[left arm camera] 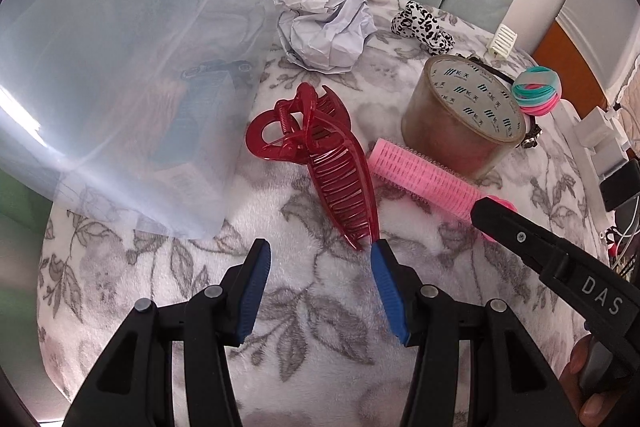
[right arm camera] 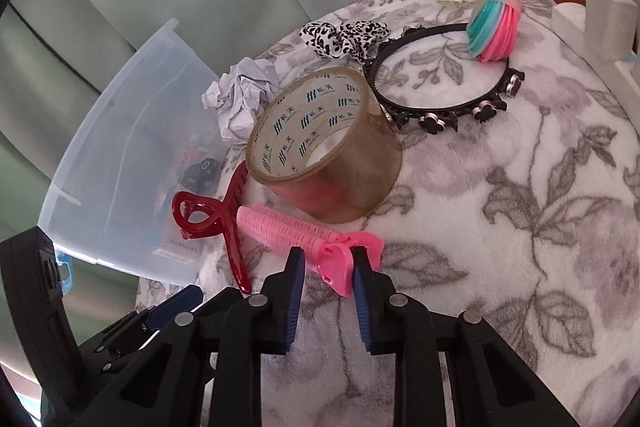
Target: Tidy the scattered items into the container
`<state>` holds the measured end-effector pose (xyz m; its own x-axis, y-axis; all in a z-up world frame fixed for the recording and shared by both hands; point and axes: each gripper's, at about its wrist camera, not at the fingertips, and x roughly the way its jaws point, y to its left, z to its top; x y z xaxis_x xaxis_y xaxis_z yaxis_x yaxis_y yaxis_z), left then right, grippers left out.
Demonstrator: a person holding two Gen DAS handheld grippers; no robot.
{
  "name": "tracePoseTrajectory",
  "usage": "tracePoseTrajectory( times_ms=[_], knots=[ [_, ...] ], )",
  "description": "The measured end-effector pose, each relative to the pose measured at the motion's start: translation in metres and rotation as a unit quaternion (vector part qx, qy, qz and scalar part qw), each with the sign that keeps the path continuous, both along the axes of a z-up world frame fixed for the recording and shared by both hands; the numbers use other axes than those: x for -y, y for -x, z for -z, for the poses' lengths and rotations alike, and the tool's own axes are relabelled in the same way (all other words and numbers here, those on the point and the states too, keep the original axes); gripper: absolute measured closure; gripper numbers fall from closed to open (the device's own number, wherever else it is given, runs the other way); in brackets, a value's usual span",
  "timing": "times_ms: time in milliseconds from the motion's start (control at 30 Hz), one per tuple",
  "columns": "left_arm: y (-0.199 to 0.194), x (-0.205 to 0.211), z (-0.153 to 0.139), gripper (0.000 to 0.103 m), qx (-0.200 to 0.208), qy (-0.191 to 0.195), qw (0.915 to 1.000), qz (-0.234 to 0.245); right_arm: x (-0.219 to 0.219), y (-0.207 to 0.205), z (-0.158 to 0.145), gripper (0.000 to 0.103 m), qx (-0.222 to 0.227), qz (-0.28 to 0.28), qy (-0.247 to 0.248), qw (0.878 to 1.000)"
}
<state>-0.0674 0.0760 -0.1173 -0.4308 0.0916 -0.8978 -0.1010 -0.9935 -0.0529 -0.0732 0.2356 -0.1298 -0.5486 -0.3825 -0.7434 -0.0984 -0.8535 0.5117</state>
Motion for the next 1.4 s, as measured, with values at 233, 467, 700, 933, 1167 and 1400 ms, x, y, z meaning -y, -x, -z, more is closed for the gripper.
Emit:
tracePoseTrajectory(
  times_ms=[233, 467, 700, 933, 1167, 1400],
  knots=[
    [0.001, -0.001, -0.004, 0.050, 0.003, -0.010, 0.9999, -0.010, -0.012, -0.014, -0.012, 0.080, -0.010, 0.015, 0.012, 1.000],
    [0.017, -0.014, -0.008, 0.050, -0.020, -0.002, 0.9995, -0.025, -0.058, -0.036, -0.021, 0.082, -0.002, 0.070, 0.009, 0.998],
    [0.036, -0.013, 0.009, 0.050, -0.002, 0.019, 0.9985, -0.052, -0.067, -0.041, -0.017, 0.079, 0.013, 0.058, 0.007, 0.998],
    [0.045, -0.012, 0.013, 0.056, -0.019, 0.023, 0.9976, -0.062, -0.068, -0.046, -0.011, 0.079, 0.036, 0.046, -0.014, 0.998],
    [0.044, -0.014, 0.011, 0.089, -0.034, 0.027, 0.9974, -0.058, -0.069, -0.040, -0.025, 0.056, 0.010, 0.036, -0.037, 0.999],
    [0.034, -0.015, 0.008, 0.092, -0.025, 0.013, 0.9990, -0.035, -0.052, -0.023, -0.034, 0.046, -0.020, -0.028, -0.089, 0.995]
  ],
)
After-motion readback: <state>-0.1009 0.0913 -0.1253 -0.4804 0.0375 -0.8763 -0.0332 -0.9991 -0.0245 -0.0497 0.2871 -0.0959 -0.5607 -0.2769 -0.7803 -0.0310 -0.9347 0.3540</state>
